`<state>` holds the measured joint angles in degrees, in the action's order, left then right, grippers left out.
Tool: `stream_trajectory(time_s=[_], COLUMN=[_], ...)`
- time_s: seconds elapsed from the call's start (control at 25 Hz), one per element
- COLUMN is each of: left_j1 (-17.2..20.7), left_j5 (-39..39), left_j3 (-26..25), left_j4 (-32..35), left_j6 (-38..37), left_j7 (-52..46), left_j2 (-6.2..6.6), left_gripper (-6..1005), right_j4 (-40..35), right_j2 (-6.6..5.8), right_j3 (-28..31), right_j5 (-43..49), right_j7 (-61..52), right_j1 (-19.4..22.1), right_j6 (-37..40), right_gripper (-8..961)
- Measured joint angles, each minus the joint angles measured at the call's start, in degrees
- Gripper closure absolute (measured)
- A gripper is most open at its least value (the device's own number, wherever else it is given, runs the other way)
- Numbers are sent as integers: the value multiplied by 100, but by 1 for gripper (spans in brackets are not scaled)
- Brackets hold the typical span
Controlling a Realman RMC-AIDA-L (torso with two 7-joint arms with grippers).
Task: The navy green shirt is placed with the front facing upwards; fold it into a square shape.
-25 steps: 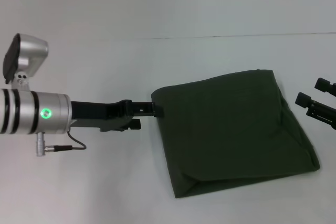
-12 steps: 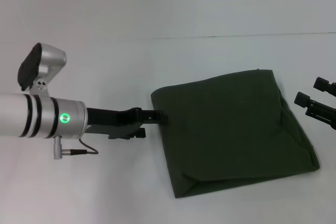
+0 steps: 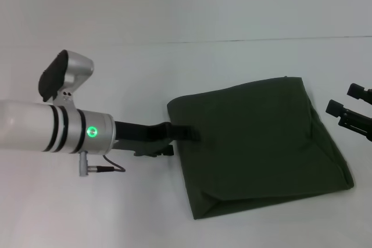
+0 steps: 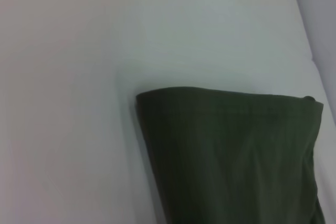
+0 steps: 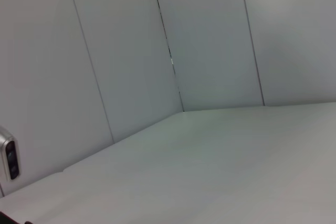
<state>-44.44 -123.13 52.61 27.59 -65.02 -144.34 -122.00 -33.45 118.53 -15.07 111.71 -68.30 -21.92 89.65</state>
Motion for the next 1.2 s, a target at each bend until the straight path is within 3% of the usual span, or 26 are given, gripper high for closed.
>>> stream_trajectory(time_s=[0.2,0.64,1.04,1.2], left_j1=[-70,-183,-217,-204], left_j5=[-1,2,-5,33], left_j3=[245,272,652,655], left_j4=[-42,-74,-27,26], left_j6=[165,196,323,311], left_j7=[-24,-76,-13,132], left_j2=[-72,-153,-181,-185], left_gripper=[77,77,453,540], right_j4=[-3,-4,-4,-4], right_j2=[-15,-33,-29,-17], right_j3=[-11,10,0,4], right_j5=[0,0,0,0], right_j7=[0,1,-3,-9], right_j1=[-9,-42,-62,-61], right_j6=[0,-1,-1,-1], right_gripper=[94,94,95,95])
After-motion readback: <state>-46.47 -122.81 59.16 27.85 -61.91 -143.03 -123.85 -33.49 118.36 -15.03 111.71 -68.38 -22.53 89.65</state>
